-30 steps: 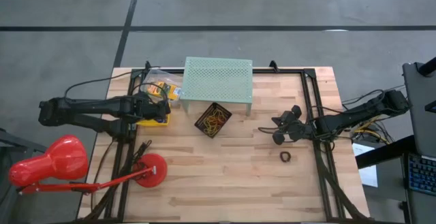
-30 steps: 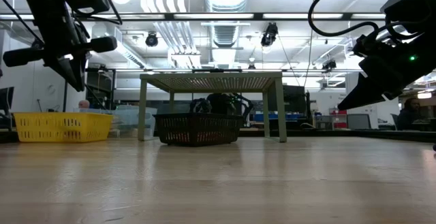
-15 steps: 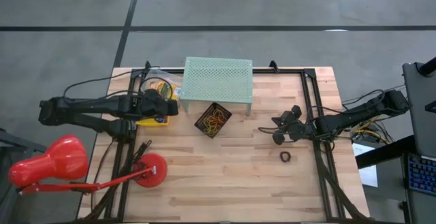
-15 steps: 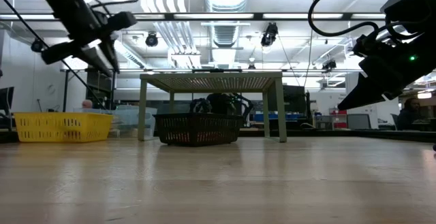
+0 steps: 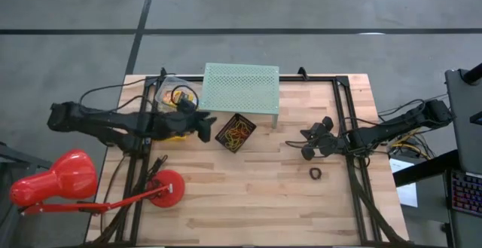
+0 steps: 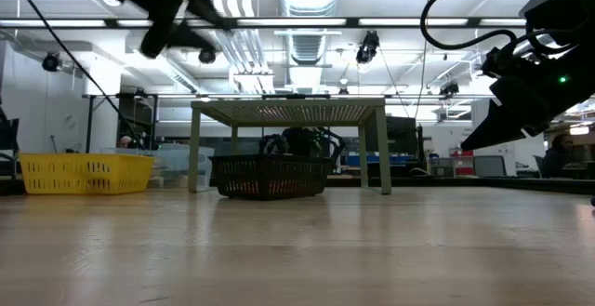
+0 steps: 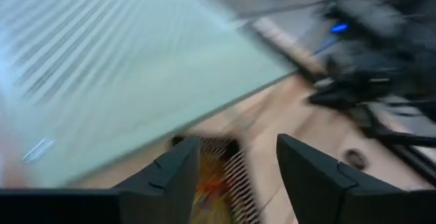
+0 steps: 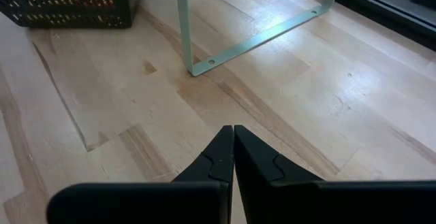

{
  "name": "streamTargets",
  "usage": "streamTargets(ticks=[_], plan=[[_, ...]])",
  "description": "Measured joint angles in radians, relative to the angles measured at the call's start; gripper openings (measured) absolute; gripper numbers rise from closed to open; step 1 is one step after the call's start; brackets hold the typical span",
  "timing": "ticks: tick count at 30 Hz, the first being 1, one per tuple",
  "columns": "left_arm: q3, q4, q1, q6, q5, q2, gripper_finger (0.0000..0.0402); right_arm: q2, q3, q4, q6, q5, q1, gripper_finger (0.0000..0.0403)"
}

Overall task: Pick & Place Office Desk Supplies
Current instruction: Put the black spring rubber band into the yellow bin

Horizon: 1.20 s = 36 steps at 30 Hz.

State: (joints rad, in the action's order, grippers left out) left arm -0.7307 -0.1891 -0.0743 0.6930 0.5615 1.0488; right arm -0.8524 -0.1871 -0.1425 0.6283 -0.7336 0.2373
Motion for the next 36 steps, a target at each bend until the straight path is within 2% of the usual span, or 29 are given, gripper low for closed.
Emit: streamTargets(ticks=[7, 10, 12, 17, 23, 27, 36], plan=[[0.0, 0.372, -0.183, -0.495, 0.049, 0.137, 0.0194, 0.0, 0.0, 0.0, 0.0, 0.0, 0.0, 0.0008], [0.0, 0.475, -0.219, -0.607, 0.048, 0.226, 0.0189, 0.0, 0.0, 0.0, 0.0, 0.0, 0.0, 0.0008], [0.0, 0.522, -0.227, -0.62, 0.048, 0.276, 0.0188, 0.0, 0.0, 0.0, 0.0, 0.0, 0.0, 0.0008], [0.0, 0.582, -0.221, -0.523, 0.05, 0.33, 0.0186, 0.0, 0.0, 0.0, 0.0, 0.0, 0.0, 0.0008], [0.0, 0.57, -0.219, -0.536, 0.052, 0.292, 0.0186, 0.0, 0.0, 0.0, 0.0, 0.0, 0.0, 0.0008], [0.0, 0.525, -0.222, -0.538, -0.016, 0.265, 0.0186, 0.0, 0.0, 0.0, 0.0, 0.0, 0.0, 0.0008], [0.001, 0.532, -0.22, -0.644, -0.027, 0.261, 0.0186, 0.0, 0.0, 0.0, 0.0, 0.0, 0.0, 0.0008]])
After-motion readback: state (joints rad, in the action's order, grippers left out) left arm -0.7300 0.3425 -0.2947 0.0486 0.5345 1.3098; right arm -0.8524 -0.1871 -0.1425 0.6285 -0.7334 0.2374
